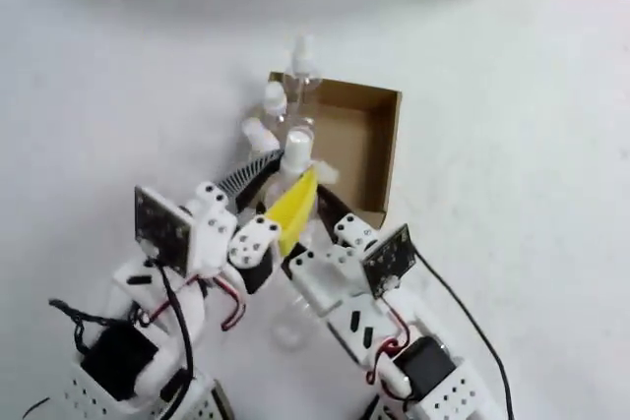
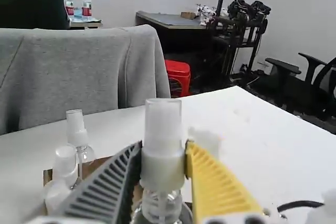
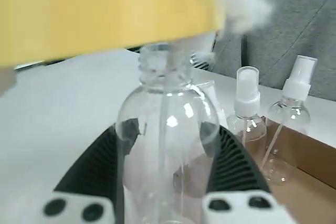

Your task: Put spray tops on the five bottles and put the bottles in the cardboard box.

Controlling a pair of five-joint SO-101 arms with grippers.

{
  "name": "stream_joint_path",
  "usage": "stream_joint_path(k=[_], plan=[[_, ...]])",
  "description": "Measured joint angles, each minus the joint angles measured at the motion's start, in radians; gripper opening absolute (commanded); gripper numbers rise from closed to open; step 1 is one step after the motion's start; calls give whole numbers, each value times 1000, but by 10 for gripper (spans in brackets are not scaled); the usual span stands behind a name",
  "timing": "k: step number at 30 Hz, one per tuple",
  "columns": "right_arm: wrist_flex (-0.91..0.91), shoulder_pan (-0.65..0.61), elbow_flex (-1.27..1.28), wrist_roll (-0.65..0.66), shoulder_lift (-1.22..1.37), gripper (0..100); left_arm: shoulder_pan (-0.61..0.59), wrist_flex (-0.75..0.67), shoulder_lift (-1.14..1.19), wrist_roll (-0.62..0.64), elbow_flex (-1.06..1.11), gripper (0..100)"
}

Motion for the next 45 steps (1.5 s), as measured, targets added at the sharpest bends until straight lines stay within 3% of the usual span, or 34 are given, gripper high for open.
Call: stream_joint_path(k=[22,32,45], plan=[[2,20,0,3,2,16,2,-25,-265,-2,201,26],[2,29,0,0,0,16,-2,-18,-302,-2,227,273],[0,49,0,0,0,16,-20,23,-290,-2,229,283]])
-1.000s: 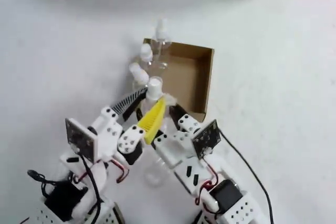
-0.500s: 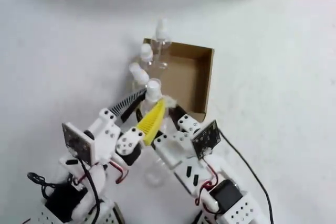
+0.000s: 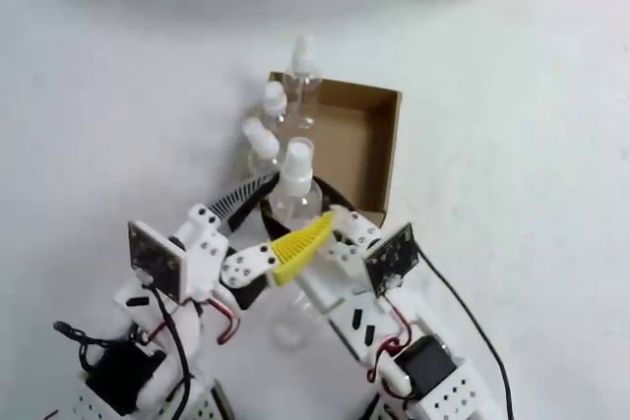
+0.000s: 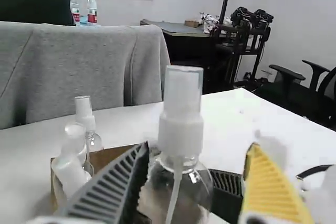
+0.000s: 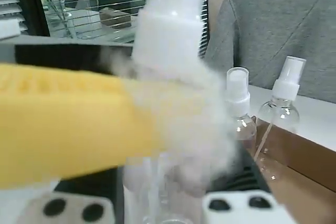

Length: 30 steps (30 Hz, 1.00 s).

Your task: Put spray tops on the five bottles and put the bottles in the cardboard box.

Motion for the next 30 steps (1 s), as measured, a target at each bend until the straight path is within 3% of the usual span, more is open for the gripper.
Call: stream_joint_path(k=[15,30], plan=[[0,146,0,0,0,16,-41,12,2,0,-17,278],[89,236,-44,-41,0,16,-100,367,-15,8,-117,278]])
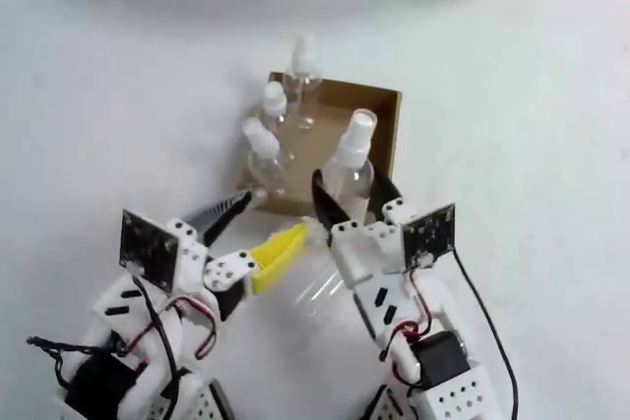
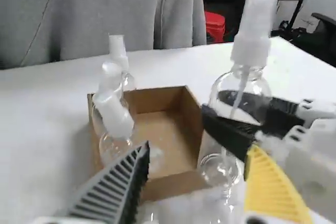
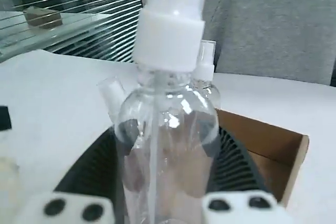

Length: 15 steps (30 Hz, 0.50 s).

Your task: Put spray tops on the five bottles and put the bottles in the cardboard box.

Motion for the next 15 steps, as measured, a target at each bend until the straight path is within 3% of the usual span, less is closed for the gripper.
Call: stream_joint_path(k=[5,10,13,15], plan=[[0,71,-54,-2,0,16,-103,34,0,44,86,244],[-3,97,-150,-2,101,16,-235,-51,17,49,261,7],[-72,115,-201,-2,224,16,-311,-172,17,49,379,82],[-146,126,-221,-2,316,16,-358,-252,17,49,437,74]])
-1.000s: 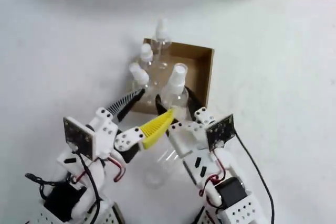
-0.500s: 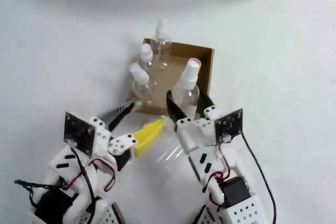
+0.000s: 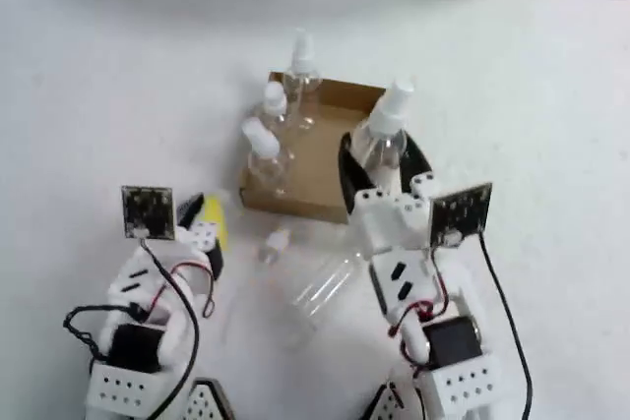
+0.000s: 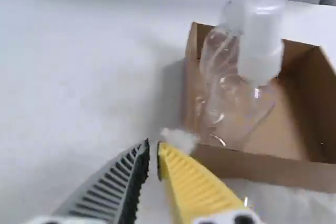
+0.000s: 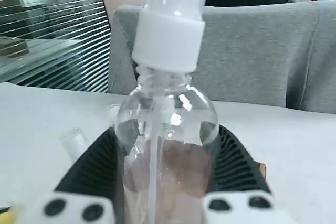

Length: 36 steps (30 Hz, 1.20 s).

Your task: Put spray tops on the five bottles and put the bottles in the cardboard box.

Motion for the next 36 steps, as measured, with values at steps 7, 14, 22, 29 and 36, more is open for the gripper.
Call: stream_joint_path(k=[7,14,22,29,36], plan=[[-327,15,-26,-3,345,16,-74,-40,2,-40,26,23],[-661,18,-83,-3,724,16,-74,-15,2,-120,26,23],[-858,38,-284,-3,1154,16,-74,-15,2,-130,26,23],[-941,78,-379,-3,1392,16,-74,-15,2,-130,26,23],[-695,78,-385,-9,1227,16,-5,-17,2,-104,26,24]])
